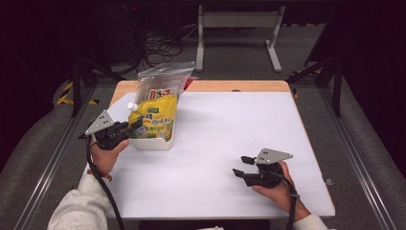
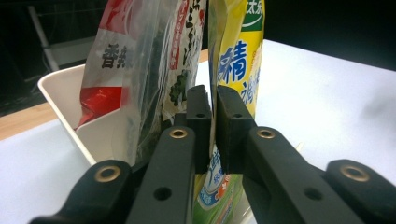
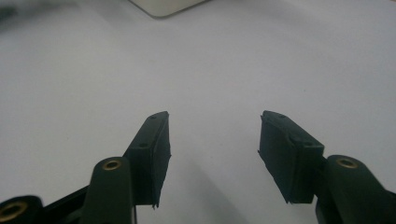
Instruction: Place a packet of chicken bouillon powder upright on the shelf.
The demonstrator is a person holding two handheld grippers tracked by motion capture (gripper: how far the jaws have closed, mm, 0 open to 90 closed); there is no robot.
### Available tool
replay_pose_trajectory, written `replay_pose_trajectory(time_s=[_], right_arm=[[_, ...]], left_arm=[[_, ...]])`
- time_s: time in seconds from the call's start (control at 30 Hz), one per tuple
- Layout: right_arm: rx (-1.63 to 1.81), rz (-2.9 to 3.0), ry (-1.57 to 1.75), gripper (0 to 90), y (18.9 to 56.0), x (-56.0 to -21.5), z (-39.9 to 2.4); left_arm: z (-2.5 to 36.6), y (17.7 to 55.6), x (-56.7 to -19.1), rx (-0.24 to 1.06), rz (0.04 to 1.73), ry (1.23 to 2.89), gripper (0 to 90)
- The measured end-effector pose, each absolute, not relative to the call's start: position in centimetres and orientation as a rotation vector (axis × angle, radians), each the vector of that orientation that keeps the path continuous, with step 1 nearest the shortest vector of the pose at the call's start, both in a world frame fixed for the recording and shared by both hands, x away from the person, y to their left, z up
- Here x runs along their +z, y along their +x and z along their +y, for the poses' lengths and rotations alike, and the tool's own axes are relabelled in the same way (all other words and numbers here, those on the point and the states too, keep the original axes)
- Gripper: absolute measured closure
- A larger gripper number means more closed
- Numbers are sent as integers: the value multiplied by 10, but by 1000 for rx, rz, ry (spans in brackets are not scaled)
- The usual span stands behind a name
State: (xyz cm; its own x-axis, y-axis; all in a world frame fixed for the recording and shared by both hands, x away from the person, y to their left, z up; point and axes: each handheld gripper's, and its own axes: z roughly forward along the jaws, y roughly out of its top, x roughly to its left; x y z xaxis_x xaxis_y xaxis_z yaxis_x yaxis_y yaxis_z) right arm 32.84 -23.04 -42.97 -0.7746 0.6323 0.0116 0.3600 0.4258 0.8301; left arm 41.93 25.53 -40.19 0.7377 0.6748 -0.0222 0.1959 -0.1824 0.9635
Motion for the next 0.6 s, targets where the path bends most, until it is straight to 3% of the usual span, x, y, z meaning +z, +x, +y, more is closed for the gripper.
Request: replay_pose_trajectory(time_s=[0.23, 0.37, 0.6], right_arm=[[1278, 2369, 851, 440, 328, -427, -232], [1274, 2364, 850, 436, 328, -427, -233], [1268, 2349, 854, 430, 329, -425, -236]], left_arm=[[257, 411, -396, 525, 692, 1710, 765], [260, 402, -393, 546, 682, 1722, 605], [264, 395, -392, 563, 715, 1721, 482]])
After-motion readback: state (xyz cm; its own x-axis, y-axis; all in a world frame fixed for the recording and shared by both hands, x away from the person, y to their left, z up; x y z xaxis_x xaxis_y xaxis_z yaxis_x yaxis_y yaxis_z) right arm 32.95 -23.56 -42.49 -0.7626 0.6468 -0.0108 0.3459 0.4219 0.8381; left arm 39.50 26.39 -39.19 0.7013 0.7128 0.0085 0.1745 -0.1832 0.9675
